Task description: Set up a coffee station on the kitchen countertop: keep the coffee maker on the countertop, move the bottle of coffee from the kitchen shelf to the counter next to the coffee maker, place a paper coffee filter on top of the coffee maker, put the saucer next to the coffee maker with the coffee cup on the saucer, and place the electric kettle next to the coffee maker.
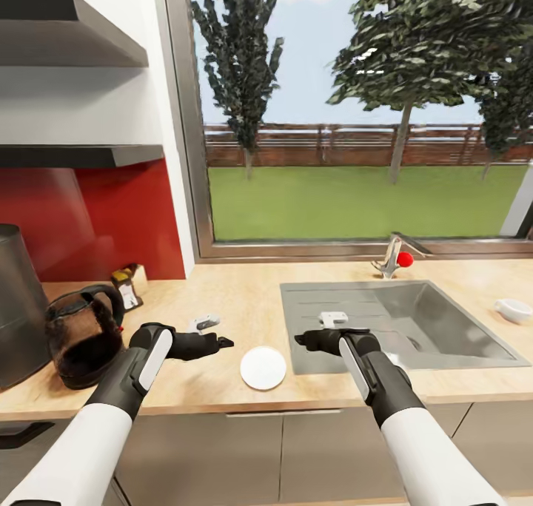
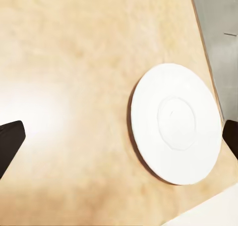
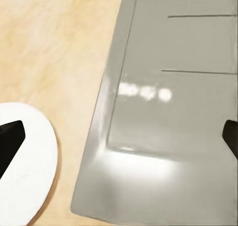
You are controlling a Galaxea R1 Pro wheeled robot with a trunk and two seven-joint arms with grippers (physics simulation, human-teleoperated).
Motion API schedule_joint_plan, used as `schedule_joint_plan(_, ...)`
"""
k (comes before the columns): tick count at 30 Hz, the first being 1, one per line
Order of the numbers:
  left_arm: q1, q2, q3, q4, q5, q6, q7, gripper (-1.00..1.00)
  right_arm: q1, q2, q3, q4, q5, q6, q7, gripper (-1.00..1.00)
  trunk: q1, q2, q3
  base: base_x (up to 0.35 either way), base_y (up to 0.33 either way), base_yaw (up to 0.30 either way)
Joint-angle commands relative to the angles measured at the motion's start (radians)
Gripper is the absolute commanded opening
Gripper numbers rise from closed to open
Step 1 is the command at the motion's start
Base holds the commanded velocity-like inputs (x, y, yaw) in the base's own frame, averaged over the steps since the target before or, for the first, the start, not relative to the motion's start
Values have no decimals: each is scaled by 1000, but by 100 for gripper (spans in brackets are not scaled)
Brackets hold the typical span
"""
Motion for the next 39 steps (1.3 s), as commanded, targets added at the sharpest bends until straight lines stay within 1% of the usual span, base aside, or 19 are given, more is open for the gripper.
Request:
schedule_joint_plan(1, -1, 1, -1, -1, -9, 2, -9, 100, -1, 0, 1, -1, -9, 5, -3, 100, 1, -2, -2, 210, -141, 0)
schedule_joint_plan(8, 1, -2, -2, -1, -7, 3, -11, 100, 1, -5, 1, 8, -7, 9, 30, 100, 1, -2, -2, 219, -140, 0)
schedule_joint_plan(12, 1, -10, -1, -1, -7, 6, -12, 100, 2, -15, 1, 30, -1, 14, 52, 100, 1, -2, -2, 96, -48, 0)
schedule_joint_plan(14, 1, -11, -1, -1, 1, 8, -14, 100, 2, -19, 2, 41, -1, 17, 63, 100, 1, -2, -2, 11, -5, 0)
schedule_joint_plan(15, 1, -11, -1, 0, 9, 9, -14, 100, 2, -19, 2, 102, -1, 17, 288, 100, 1, -2, -2, 7, -3, 0)
schedule_joint_plan(16, 1, -11, -1, 1, 25, 9, -14, 100, 2, -20, 7, 116, -1, 17, 308, 100, 1, -2, -2, 4, -2, 0)
schedule_joint_plan(17, 1, -11, -1, 3, 46, 10, -13, 100, 2, -20, 20, 128, -1, 17, 334, 100, 1, -2, -2, 3, -1, 0)
schedule_joint_plan(18, 1, -10, -1, 6, 69, 10, -12, 100, 2, -20, 40, 139, 0, 18, 363, 100, 1, -2, -2, 2, -1, 0)
schedule_joint_plan(19, 1, -9, -2, 9, 99, 11, -10, 100, 2, -20, 76, 151, 0, 18, 404, 100, 1, -2, -2, 0, 0, 0)
schedule_joint_plan(20, 0, -9, -2, 11, 113, 11, -10, 100, 2, -21, 97, 156, 0, 18, 424, 100, 1, -2, -2, 0, 0, 0)
schedule_joint_plan(23, 0, -9, -2, 12, 129, 13, -8, 100, 2, -23, 125, 171, -2, 17, 449, 100, 1, -2, -2, 0, 0, 0)
schedule_joint_plan(26, 0, -8, 0, 13, 135, 14, -7, 100, 2, -25, 136, 186, -4, 17, 471, 100, 1, -2, -2, 0, 0, 0)
schedule_joint_plan(28, 0, -7, 1, 17, 137, 15, -7, 100, 2, -25, 139, 191, -4, 16, 520, 100, 1, -2, -2, 0, 0, 0)
schedule_joint_plan(29, 0, -7, 1, 23, 137, 15, -7, 100, 2, -25, 139, 192, -3, 16, 534, 100, 1, -2, -2, 0, 0, 0)
schedule_joint_plan(32, 0, -7, 0, 37, 137, 15, -7, 100, 3, -25, 141, 193, -3, 16, 551, 100, 1, -2, -2, 0, 0, 0)
schedule_joint_plan(39, 0, -6, 1, 83, 140, 15, -8, 100, 7, -25, 167, 209, -4, 16, 560, 100, 1, -2, -2, 0, 0, 0)
